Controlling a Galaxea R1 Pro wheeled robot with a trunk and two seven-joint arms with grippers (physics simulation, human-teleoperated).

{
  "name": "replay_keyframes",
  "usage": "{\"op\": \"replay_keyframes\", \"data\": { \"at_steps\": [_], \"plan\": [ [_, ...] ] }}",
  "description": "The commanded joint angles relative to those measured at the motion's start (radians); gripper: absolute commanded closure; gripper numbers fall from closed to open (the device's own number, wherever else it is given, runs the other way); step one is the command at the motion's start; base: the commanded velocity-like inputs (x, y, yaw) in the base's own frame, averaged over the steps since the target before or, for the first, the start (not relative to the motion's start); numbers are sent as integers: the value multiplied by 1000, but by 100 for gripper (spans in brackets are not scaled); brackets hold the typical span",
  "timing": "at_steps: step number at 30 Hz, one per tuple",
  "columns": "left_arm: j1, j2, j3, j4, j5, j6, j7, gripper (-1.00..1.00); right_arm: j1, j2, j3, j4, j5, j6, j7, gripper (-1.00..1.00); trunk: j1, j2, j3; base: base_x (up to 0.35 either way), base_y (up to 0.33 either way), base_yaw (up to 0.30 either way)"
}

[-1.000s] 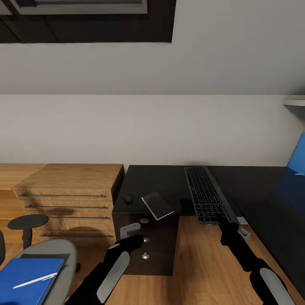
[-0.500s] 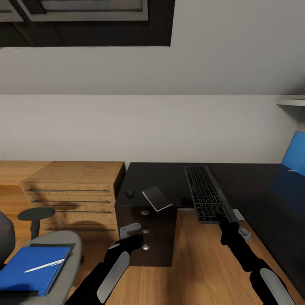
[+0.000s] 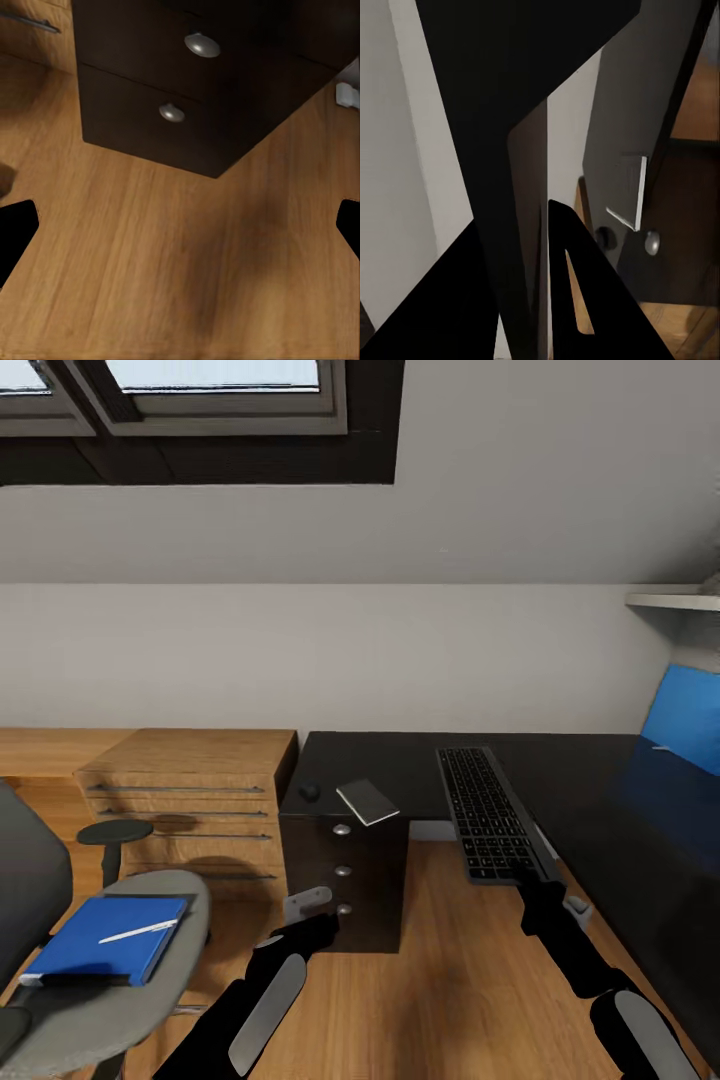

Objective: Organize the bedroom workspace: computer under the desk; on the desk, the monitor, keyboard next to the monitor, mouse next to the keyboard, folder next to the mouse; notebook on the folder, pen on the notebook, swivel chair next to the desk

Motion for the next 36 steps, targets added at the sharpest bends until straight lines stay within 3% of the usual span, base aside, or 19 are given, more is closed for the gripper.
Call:
{"op": "replay_keyframes", "data": {
  "at_steps": [1, 17, 36],
  "plan": [
    [-1, 0, -2, -1, 7, 2, 8, -100, -1, 0, -1, 0, -11, 5, 5, 100, -1, -1, -1, -335, -2, 0],
    [-1, 0, -2, 4, 6, 1, 8, -100, -1, 1, -1, 0, -8, 0, 11, 100, -1, -1, -1, -331, 0, 0],
    [-1, -1, -3, 4, 5, 0, 9, -100, -1, 1, -1, -1, -8, 1, 6, 100, -74, 132, 59, -3, 0, 0]
  ]
}}
